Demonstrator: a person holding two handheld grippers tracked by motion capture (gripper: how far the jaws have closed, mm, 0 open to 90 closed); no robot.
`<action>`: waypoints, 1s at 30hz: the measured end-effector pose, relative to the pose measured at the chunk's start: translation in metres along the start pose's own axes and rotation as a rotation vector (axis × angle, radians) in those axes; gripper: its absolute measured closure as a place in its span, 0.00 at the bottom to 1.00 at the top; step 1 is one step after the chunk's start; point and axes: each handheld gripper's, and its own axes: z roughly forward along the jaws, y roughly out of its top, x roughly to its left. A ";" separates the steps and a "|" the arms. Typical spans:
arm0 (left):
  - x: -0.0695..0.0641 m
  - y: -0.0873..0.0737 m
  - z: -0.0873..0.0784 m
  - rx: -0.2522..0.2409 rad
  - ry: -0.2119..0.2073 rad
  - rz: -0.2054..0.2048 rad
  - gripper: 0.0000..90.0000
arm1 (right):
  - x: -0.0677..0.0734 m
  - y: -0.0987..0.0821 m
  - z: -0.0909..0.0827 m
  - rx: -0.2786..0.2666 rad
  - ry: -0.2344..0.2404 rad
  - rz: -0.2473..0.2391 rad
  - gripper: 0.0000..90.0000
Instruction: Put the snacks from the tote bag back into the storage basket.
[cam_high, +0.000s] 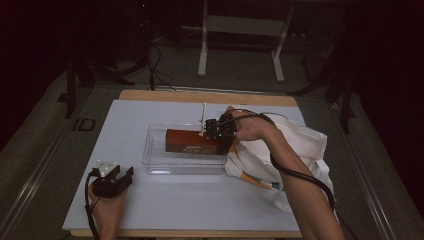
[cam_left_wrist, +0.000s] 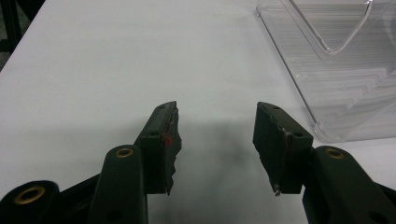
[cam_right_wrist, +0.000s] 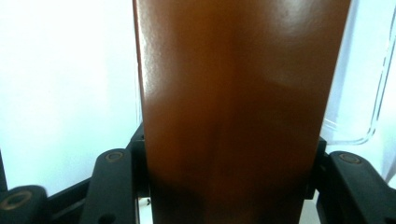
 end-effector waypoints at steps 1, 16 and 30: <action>0.000 0.000 0.000 0.000 0.000 0.001 0.57 | 0.001 0.001 0.001 0.003 0.000 0.007 0.48; 0.000 0.000 0.000 0.000 -0.001 0.000 0.57 | -0.001 0.007 0.011 0.018 0.003 0.008 0.48; 0.000 0.000 0.000 0.000 -0.001 0.002 0.57 | -0.002 0.010 0.018 0.020 -0.007 0.002 0.48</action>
